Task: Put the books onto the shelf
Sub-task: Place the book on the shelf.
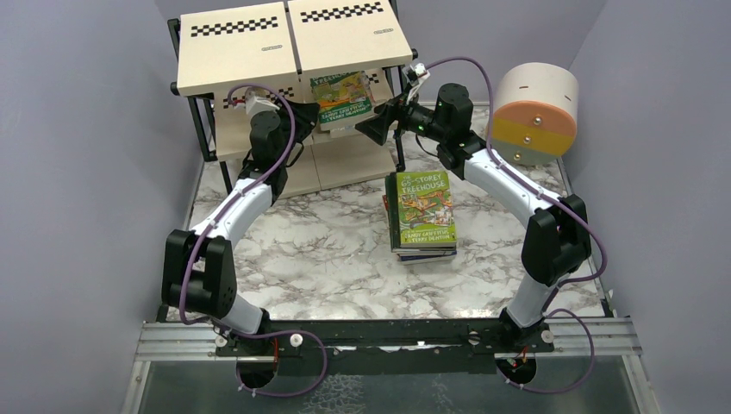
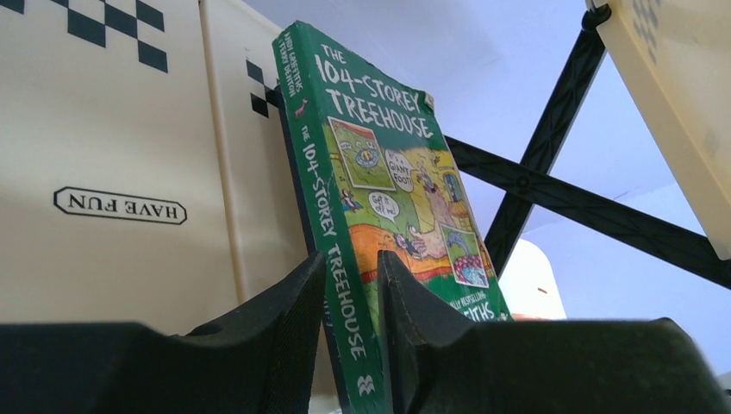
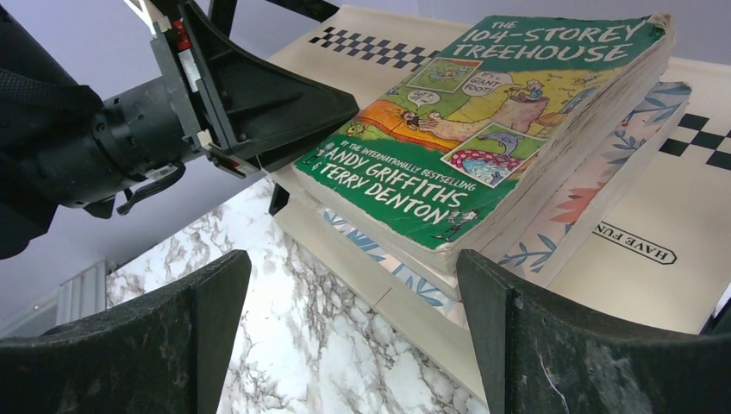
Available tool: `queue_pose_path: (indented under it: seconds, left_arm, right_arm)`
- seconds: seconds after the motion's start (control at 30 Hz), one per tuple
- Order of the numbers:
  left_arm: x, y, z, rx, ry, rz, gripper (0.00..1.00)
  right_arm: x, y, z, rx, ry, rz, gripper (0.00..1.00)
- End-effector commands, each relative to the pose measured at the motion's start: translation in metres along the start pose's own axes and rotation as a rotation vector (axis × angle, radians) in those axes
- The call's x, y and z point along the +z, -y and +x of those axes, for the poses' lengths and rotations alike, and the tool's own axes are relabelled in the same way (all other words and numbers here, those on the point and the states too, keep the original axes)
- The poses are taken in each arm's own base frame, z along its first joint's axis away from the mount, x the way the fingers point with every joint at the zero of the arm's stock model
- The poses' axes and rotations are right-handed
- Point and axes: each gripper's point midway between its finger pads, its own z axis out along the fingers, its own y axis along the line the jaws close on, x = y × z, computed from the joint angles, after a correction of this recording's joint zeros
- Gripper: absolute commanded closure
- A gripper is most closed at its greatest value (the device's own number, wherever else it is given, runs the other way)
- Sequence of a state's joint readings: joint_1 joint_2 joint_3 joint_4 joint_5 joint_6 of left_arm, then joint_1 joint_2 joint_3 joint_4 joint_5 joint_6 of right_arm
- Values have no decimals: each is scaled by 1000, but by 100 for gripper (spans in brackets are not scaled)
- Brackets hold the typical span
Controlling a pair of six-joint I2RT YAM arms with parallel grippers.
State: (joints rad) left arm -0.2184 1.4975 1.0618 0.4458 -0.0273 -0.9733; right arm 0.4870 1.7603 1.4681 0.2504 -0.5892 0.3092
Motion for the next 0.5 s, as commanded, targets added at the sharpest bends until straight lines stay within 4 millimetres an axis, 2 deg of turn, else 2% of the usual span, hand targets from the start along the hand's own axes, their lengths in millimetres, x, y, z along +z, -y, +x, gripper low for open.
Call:
queue_pose_path:
  seconds: [0.0, 0.27, 0.47]
  left_arm:
    - [8, 18, -20, 12, 54, 54, 79]
    - [17, 21, -24, 21, 61, 64, 78]
    - [26, 21, -20, 19, 41, 75, 79]
  right_arm:
    - [4, -6, -8, -22, 12, -31, 12]
    - [4, -6, -7, -20, 9, -36, 13]
    - [4, -5, -8, -24, 11, -33, 12]
